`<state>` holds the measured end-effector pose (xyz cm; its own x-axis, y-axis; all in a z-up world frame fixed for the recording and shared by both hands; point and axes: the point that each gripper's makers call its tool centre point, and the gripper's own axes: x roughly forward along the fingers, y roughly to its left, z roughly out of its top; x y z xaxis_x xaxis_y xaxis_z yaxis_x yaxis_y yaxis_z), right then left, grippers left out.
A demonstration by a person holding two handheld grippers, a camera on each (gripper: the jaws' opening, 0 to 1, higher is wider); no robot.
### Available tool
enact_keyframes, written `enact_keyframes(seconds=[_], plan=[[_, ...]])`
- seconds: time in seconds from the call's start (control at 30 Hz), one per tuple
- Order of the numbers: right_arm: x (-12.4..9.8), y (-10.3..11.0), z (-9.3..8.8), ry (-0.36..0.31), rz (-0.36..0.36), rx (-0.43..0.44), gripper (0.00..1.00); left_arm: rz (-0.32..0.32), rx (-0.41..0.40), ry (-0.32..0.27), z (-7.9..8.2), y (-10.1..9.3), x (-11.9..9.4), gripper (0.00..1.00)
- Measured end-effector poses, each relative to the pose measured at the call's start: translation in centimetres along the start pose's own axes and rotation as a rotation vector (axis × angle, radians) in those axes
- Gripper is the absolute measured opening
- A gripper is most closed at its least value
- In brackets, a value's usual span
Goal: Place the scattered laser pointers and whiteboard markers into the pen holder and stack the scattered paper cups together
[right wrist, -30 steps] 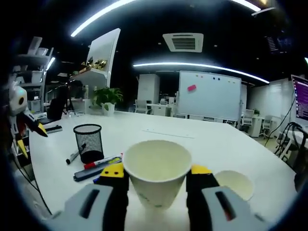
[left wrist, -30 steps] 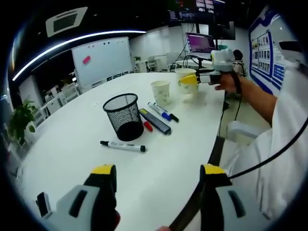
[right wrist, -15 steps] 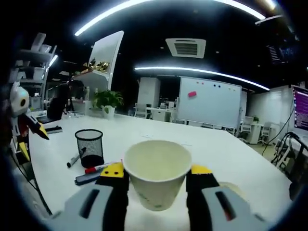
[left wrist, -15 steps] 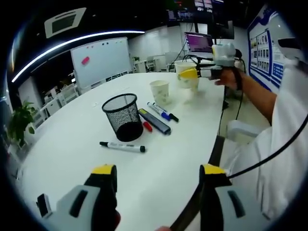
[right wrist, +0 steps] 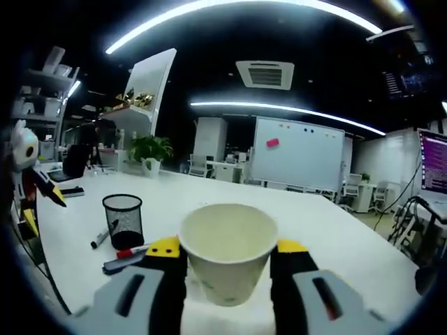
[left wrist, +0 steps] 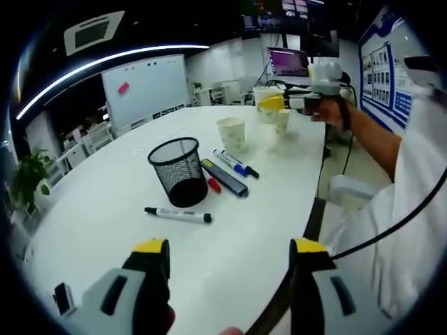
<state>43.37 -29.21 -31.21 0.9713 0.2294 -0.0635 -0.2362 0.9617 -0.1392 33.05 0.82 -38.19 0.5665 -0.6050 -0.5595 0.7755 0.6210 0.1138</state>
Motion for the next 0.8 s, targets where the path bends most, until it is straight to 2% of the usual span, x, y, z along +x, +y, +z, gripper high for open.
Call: enact_keyframes(seconds=[0.4,0.8], plan=[[-0.3,-1.6,1.2,-0.035,-0.05,-0.013,0.48,0.0,0.003,0.001,-0.1,0.1,0.0,0.7],[-0.8,-3.1,1.5,-0.032,-0.078,-0.024,0.48,-0.003,0.012,0.0,0.1,0.0,0.2,0.7]])
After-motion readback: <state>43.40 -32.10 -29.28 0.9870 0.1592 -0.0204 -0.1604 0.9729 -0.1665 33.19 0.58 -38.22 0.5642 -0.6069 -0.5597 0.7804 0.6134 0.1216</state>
